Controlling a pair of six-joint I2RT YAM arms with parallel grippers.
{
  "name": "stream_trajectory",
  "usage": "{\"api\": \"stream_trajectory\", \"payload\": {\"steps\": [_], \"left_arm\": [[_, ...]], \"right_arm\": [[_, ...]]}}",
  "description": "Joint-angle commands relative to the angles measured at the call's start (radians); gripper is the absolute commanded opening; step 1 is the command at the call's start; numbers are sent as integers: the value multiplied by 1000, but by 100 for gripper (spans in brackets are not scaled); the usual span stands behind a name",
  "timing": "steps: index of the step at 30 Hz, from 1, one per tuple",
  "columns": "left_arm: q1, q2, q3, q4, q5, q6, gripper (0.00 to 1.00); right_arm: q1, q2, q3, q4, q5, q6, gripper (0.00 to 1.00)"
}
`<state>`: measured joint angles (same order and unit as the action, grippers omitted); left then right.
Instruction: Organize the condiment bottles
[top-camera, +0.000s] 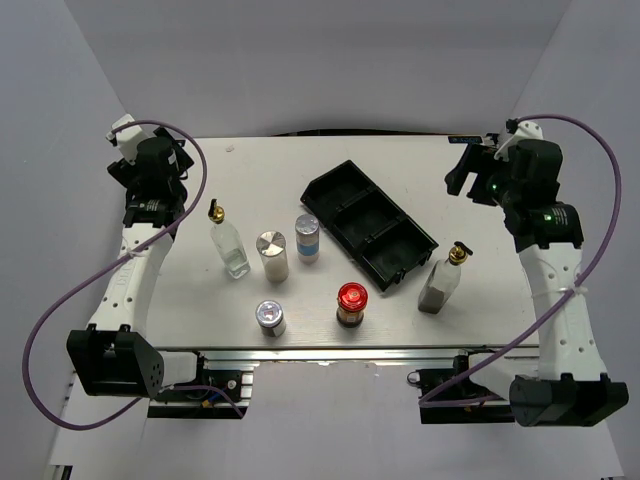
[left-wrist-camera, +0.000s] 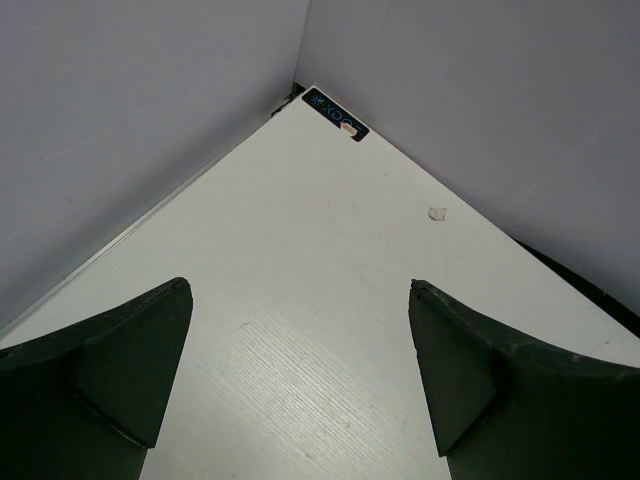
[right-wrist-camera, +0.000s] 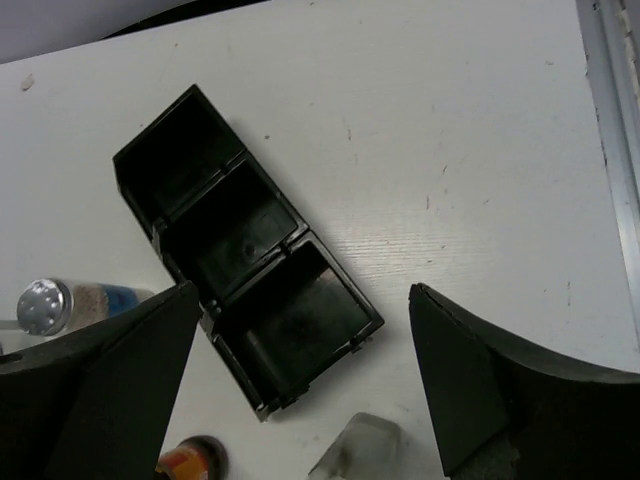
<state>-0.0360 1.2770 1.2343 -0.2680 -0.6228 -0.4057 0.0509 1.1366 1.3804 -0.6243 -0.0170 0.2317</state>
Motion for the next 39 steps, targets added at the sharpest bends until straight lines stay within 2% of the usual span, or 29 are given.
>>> {"api": "stream_trajectory", "payload": {"steps": [1, 6, 12, 14, 16, 20, 25, 29, 39], "left_arm": [[4, -33, -7, -11, 26, 2, 98], [4, -42, -24, -16, 25, 8, 98], [4, -59, -48, -5, 17, 16, 98], [4, -62, -56, 3, 20, 18, 98], [4, -61, -62, 3, 21, 18, 98], [4, -53, -62, 0, 21, 19, 98], [4, -30, -58, -8, 23, 22, 98], [4, -12, -55, -13, 23, 22, 98], [4, -4, -47, -20, 21, 16, 98]], "right_arm": [[-2, -52, 26, -77, -84, 35, 89], [0, -132, -26, -74, -153, 14, 89], [56, -156, -37, -225, -15, 1, 89], [96, -161, -52, -268, 83, 11, 89], [144, -169, -67, -279, 150, 18, 89], [239, -193, -125, -261, 172, 12, 89], [331, -202, -181, -259, 279, 35, 89], [346, -247, -204, -246, 360, 69, 89], [354, -294, -308, -221, 400, 106, 89]]}}
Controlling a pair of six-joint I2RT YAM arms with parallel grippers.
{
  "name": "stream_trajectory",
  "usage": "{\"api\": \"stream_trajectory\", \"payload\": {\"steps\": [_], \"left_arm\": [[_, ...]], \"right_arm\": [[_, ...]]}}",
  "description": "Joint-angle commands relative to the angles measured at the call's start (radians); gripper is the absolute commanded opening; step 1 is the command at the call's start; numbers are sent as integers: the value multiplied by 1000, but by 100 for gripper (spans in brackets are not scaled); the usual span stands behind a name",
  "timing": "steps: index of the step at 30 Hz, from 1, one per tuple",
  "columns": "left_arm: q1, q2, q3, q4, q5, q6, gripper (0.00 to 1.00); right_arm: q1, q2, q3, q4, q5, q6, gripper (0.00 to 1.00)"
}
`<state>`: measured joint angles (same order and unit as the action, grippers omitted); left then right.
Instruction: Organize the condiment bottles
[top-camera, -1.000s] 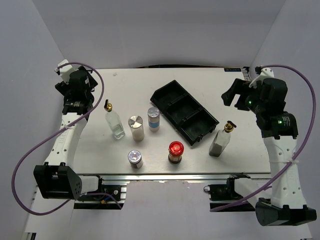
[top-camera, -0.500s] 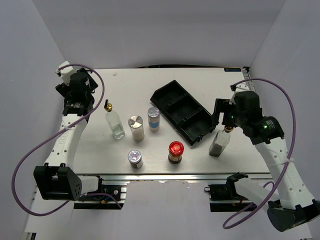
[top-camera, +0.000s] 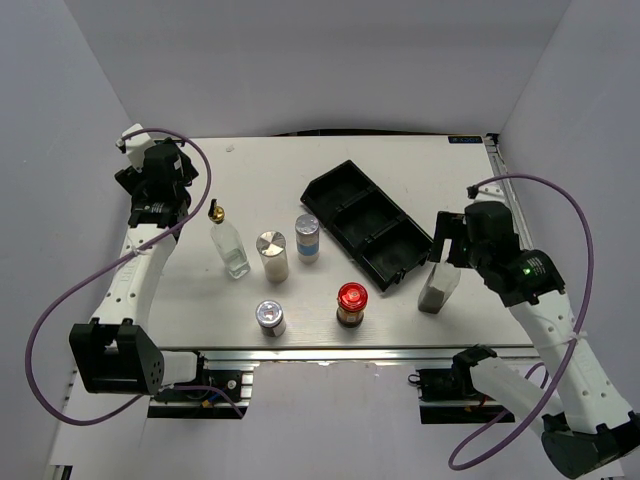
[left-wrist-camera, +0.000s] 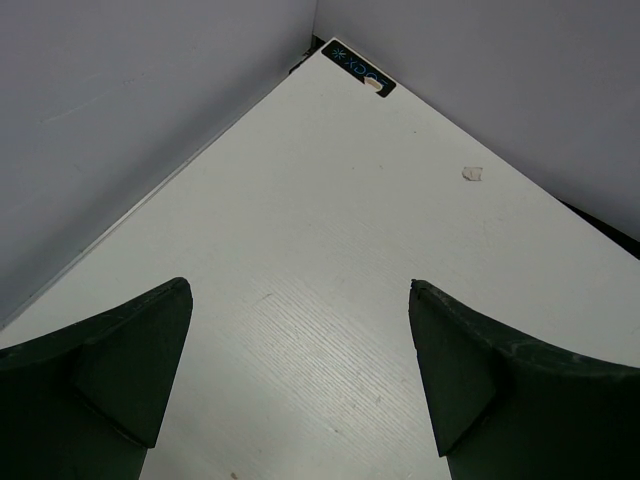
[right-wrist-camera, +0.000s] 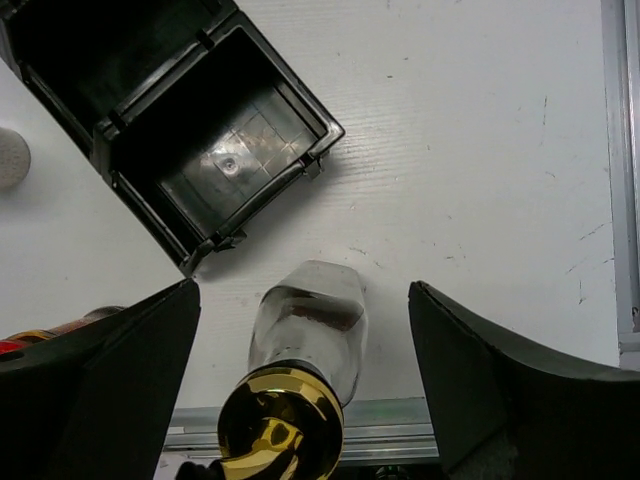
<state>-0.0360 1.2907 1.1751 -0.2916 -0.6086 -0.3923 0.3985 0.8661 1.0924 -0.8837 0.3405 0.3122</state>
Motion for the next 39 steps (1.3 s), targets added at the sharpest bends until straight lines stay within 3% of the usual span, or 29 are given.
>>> {"api": "stream_trajectory", "payload": {"steps": [1, 16, 35, 39], "left_arm": [[4, -19, 12, 3, 9, 3, 98], [4, 18, 27, -11, 7, 4, 98], [4, 25, 37, -12, -22, 9, 98], [4, 13, 41, 0, -39, 17, 98]], "right_arm": [[8, -32, -29, 48, 42, 24, 88], [8, -107, -175, 219, 23, -35, 58], [8, -130, -154, 325, 161, -110, 0], [10, -111, -68, 351, 282, -110, 0]]}}
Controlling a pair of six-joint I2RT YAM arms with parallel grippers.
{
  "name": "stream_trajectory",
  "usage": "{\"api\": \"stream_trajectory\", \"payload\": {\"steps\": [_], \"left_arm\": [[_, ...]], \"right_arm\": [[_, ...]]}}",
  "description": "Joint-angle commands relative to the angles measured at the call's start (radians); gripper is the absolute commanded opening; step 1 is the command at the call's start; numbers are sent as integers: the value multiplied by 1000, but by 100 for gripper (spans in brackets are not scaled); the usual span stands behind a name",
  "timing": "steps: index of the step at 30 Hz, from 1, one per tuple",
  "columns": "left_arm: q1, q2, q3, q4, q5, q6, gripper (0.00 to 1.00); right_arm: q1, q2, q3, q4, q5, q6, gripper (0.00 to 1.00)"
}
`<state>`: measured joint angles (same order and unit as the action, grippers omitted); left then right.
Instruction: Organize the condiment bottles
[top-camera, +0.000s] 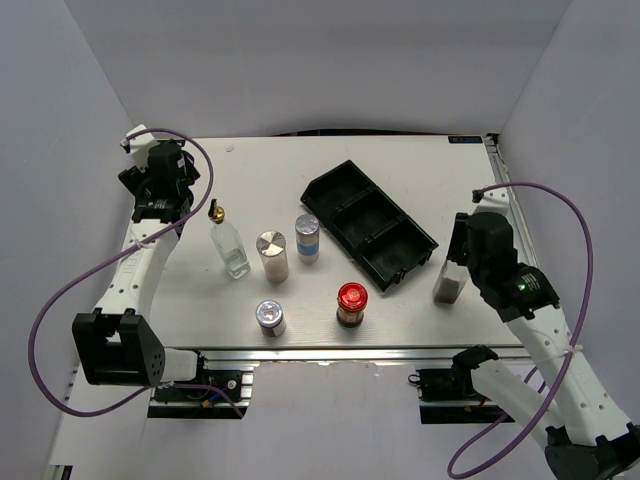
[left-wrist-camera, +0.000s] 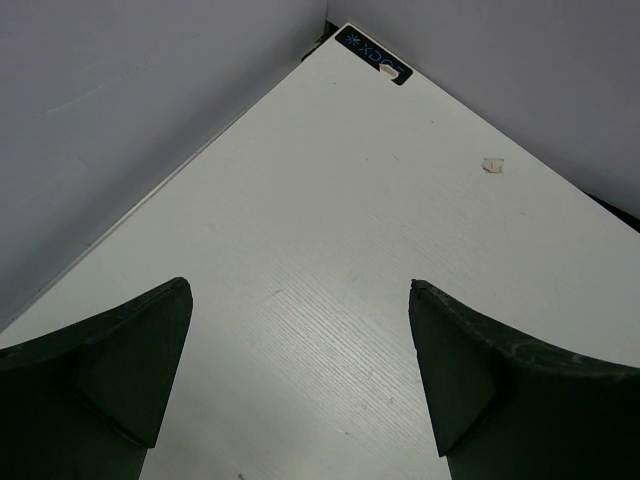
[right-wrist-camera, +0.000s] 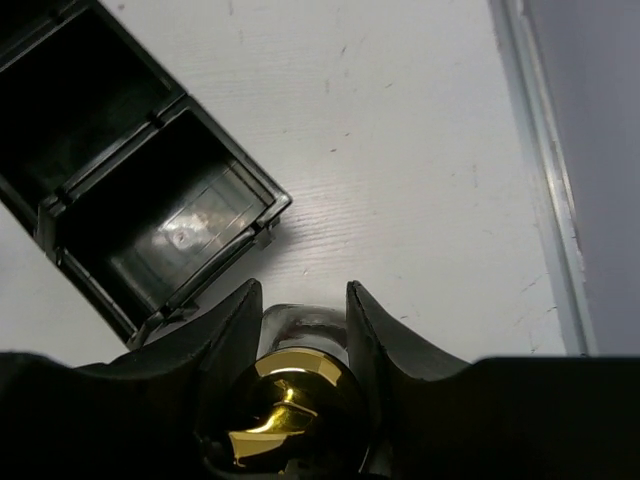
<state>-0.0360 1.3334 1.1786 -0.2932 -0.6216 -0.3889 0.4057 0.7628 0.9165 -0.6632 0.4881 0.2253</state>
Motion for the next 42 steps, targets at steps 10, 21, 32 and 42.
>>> {"api": "stream_trajectory", "payload": {"steps": [10, 21, 32, 42], "left_arm": [[4, -43, 62, 9, -70, 22, 98], [4, -68, 52, 43, -69, 19, 98], [4, -74, 49, 35, -87, 31, 98], [4, -89, 41, 42, -83, 39, 98]], "right_arm": [[2, 162, 363, 333, 67, -170, 0], [2, 637, 766, 577, -268, -216, 0], [1, 1067, 1157, 705, -577, -77, 0], [1, 1225, 1174, 746, -695, -93, 0]]}}
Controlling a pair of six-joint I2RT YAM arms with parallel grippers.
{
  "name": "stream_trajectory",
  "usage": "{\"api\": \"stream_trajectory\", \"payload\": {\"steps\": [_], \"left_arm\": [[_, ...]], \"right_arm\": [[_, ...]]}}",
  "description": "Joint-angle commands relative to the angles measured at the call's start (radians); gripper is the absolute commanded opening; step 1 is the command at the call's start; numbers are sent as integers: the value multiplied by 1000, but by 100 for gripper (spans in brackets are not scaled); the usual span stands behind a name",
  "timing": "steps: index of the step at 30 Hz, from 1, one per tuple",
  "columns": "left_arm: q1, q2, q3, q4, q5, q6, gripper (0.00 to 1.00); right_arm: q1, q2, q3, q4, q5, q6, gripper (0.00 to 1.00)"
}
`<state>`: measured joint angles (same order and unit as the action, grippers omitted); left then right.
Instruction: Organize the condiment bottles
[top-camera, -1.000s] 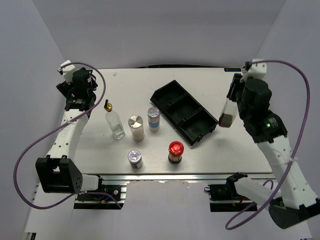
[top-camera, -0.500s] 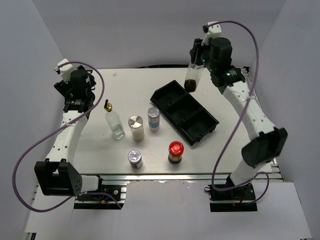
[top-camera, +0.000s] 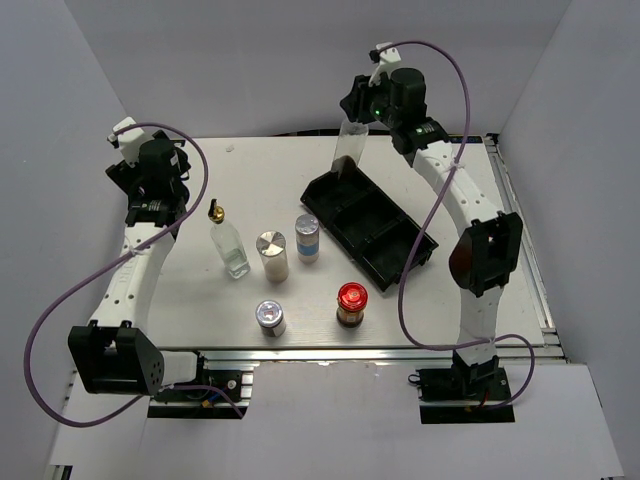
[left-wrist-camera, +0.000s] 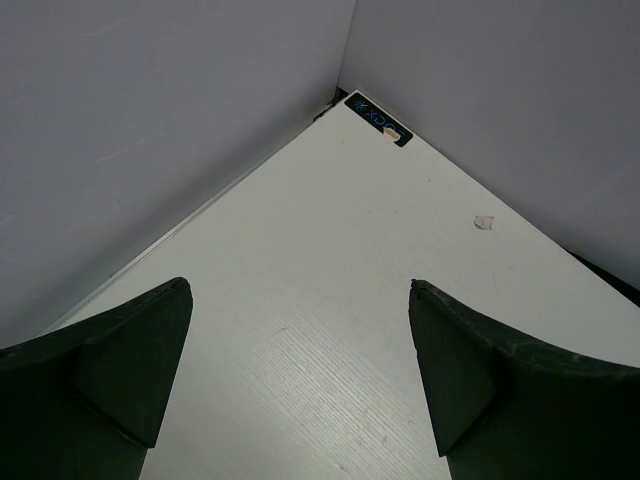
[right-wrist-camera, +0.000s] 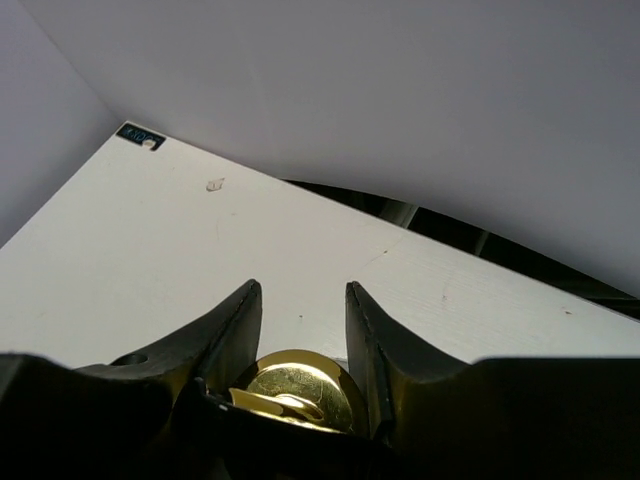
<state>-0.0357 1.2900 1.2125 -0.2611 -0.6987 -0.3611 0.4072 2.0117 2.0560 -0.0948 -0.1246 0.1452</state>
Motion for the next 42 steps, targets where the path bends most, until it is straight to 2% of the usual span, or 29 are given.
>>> {"api": "stream_trajectory", "payload": {"steps": [1, 5, 8, 16, 22, 23, 24, 26, 27, 29, 30, 31, 33, 35, 42], "left_arm": [[3, -46, 5, 13, -4, 10, 98], [3, -41, 10, 8, -2, 13, 98], [5, -43, 12, -3, -7, 13, 98], [3, -70, 9, -27, -4, 1, 98], [3, -96, 2, -53, 4, -16, 98], [3, -106, 4, -56, 5, -21, 98], [3, -109, 4, -59, 10, -24, 98], [3, -118, 7, -70, 18, -30, 98], [5, -129, 7, -72, 24, -33, 98], [3, -141, 5, -76, 34, -42, 98], [3, -155, 4, -75, 47, -45, 98], [3, -161, 2, -73, 53, -52, 98], [3, -176, 2, -75, 67, -53, 98], [3, -184, 8, -79, 90, -56, 98], [3, -207, 24, -145, 157, -85, 98]], "right_arm": [[-1, -13, 33, 179, -96, -44, 0], [1, 33, 10, 217, -196, -122, 0], [-1, 53, -10, 222, -214, -136, 0], [-7, 19, -233, 334, -250, -141, 0], [-11, 19, -293, 357, -279, -141, 0], [-10, 12, -301, 360, -279, -141, 5], [-10, 7, -312, 366, -279, -141, 24], [-11, -13, -344, 379, -285, -141, 35], [-11, -19, -350, 382, -287, -141, 45], [-11, -33, -358, 377, -294, -141, 56], [-10, -39, -358, 369, -294, -141, 64], [-10, -48, -356, 363, -303, -141, 68], [-8, -57, -352, 345, -316, -150, 85], [-10, -71, -343, 330, -337, -176, 89], [-7, -106, -289, 259, -345, -196, 89]]}}
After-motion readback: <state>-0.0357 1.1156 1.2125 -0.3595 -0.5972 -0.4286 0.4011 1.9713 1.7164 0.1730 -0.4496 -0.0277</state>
